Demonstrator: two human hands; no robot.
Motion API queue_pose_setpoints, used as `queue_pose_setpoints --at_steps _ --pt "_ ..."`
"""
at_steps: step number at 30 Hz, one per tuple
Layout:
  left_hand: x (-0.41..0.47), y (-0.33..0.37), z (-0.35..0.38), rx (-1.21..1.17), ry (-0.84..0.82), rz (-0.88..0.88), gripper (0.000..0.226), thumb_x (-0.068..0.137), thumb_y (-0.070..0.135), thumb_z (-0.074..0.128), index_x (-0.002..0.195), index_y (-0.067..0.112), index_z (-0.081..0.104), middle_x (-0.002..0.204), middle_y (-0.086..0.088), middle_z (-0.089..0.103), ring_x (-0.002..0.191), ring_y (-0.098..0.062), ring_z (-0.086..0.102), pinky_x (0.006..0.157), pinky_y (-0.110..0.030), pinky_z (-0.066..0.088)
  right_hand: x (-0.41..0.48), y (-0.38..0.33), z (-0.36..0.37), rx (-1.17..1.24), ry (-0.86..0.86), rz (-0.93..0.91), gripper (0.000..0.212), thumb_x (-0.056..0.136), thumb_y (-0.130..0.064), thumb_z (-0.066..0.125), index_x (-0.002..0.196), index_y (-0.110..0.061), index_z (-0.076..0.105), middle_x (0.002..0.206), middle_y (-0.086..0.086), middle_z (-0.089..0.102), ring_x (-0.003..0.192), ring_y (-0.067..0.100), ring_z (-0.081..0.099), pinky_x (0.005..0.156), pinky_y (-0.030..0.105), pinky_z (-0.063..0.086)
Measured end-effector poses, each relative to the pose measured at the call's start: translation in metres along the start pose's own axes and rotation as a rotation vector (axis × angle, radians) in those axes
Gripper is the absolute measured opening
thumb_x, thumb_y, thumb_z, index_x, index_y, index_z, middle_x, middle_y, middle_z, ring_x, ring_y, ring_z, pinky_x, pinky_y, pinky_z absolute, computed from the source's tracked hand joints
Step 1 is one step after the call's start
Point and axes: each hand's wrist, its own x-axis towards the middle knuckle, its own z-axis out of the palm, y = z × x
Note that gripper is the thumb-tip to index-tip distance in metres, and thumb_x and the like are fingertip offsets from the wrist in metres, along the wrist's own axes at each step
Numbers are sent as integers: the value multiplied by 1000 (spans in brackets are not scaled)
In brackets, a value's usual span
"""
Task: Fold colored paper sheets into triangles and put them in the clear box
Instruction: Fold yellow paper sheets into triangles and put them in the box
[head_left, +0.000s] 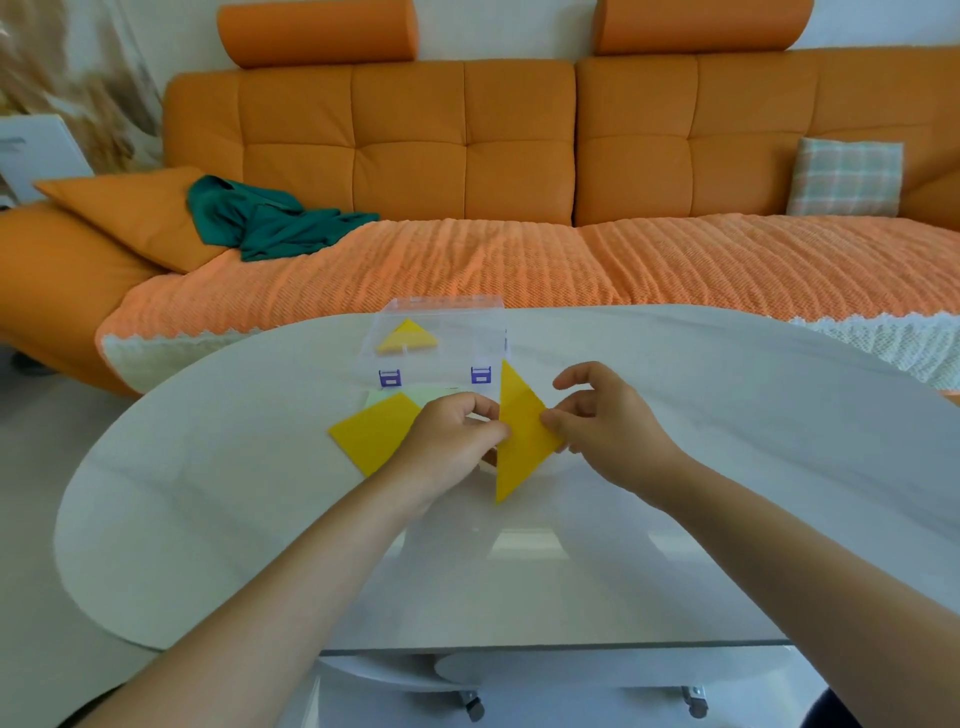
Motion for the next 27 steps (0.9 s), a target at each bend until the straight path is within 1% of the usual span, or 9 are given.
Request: queue_pose_setpoints --at_steps 4,8,10,12,14,17,20,23,27 --pt "0 0 -3 -56 -29 1 9 94 18 64 92 23 71 82 3 77 69 -8 70 65 -23 52 0 1 0 36 -95 -72 14 94 -9 65 92 -21 59 74 -3 69 62 13 64 71 43 55" --pt "3 -5 -5 -229 -26 -103 9 95 14 63 93 18 71 82 -2 75 67 -13 69 67 -26 54 -3 6 0 -179 -11 -283 48 87 8 46 93 -37 63 106 -12 62 90 5 62 75 14 44" --pt "4 -6 -5 -296 -33 -153 9 96 14 62 95 16 71 85 -4 76 67 -14 69 65 -25 54 -4 10 -2 -332 -26 -451 58 76 14 46 99 -36 66 122 -11 56 105 4 57 80 13 42" --pt "3 -6 -4 -343 -41 -182 10 97 14 61 95 16 70 85 -5 76 67 -15 70 64 -24 55 -4 13 -3 -475 -46 -563 46 80 6 61 101 -34 69 132 -9 52 115 9 53 88 23 45" --pt "3 -7 -3 -357 -50 -188 11 98 14 59 102 13 69 90 -7 77 75 -20 74 67 -26 56 -4 14 -1 -492 -29 -598 22 84 -16 77 96 -34 73 131 -8 55 114 11 54 90 26 45" --pt "2 -7 -3 -363 -88 -175 17 98 14 59 113 10 67 100 -9 77 88 -25 76 72 -27 56 -4 12 0 -381 -18 -523 2 87 -34 76 89 -34 75 123 -12 61 109 3 57 89 18 43" --pt "2 -7 -2 -373 -124 -157 24 93 16 68 116 10 69 103 -5 77 91 -21 75 76 -27 57 -4 8 2 -176 21 -304 4 90 -34 71 86 -34 73 112 -19 66 100 -4 61 82 13 42" --pt "2 -6 0 -412 -158 -142 22 92 12 69 112 6 68 104 -9 77 89 -20 74 74 -26 58 -3 4 3 -53 47 -105 9 93 -32 68 88 -27 75 90 -7 74 71 3 63 67 26 52" --pt "-1 -4 -1 -409 -221 -96 19 93 9 66 112 9 68 109 -8 75 95 -22 74 78 -30 58 -4 -2 0 136 -7 26 10 94 -19 68 90 -12 73 81 4 75 73 20 73 76 42 62"
